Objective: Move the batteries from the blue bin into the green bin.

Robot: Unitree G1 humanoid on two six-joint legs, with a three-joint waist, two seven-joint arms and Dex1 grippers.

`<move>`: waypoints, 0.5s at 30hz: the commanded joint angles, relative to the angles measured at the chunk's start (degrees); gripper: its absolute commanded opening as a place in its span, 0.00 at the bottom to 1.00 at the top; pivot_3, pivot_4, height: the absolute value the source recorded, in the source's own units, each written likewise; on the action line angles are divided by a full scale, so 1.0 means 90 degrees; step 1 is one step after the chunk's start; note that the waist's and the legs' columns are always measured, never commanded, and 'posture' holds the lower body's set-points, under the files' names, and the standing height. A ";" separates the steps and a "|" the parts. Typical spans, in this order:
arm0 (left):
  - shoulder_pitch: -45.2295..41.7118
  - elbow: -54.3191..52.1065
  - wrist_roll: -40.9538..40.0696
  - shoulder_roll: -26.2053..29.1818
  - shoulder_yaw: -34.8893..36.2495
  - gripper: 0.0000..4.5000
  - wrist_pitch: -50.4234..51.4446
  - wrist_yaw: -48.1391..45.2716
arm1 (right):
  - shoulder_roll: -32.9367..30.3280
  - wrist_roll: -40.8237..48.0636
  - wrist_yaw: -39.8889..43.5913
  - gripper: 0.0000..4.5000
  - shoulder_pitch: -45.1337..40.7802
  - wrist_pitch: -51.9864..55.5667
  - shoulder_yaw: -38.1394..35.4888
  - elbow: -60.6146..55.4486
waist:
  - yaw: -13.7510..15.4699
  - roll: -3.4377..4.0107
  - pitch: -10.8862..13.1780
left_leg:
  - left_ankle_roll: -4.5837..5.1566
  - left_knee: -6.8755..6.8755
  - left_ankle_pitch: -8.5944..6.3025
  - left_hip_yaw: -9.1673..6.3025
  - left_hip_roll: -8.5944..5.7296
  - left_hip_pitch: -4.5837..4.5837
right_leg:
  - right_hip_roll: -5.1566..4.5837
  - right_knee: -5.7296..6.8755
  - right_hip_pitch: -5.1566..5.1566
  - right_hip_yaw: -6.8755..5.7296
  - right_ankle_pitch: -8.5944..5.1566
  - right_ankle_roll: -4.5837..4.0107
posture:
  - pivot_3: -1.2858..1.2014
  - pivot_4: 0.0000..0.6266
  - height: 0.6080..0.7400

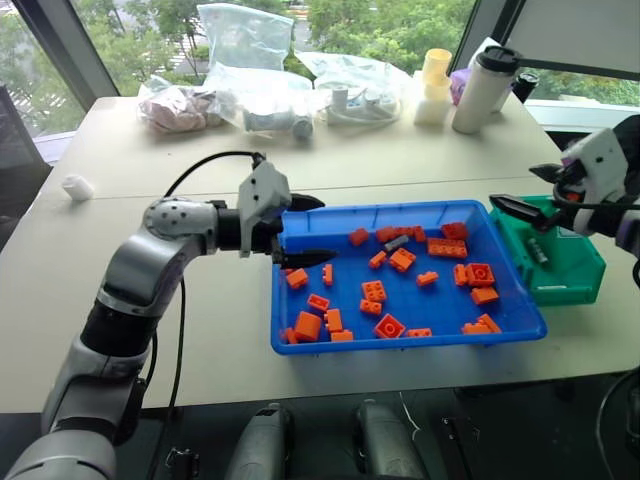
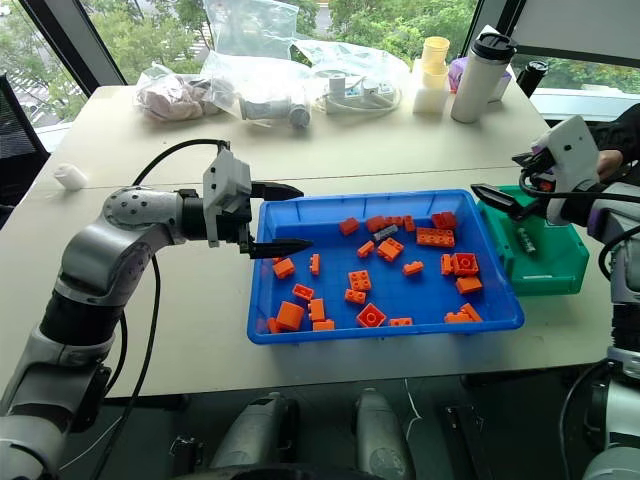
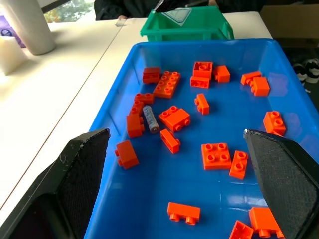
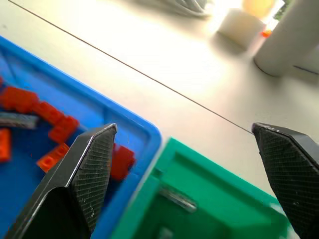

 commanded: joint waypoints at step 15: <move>0.0309 -0.0701 -0.0541 0.0510 0.0793 1.00 0.0602 0.0365 | 0.1883 0.0369 -0.2321 0.99 0.0225 0.3186 0.1373 -0.2433 | -0.0003 -0.0002 -0.0001 | 0.0000 -0.0001 0.0000 -0.0005 -0.0013 -0.0006 | -0.0013 0.0004 -0.0008 -0.0005 0.0000 0.0000 | 0.52 0.24 1.00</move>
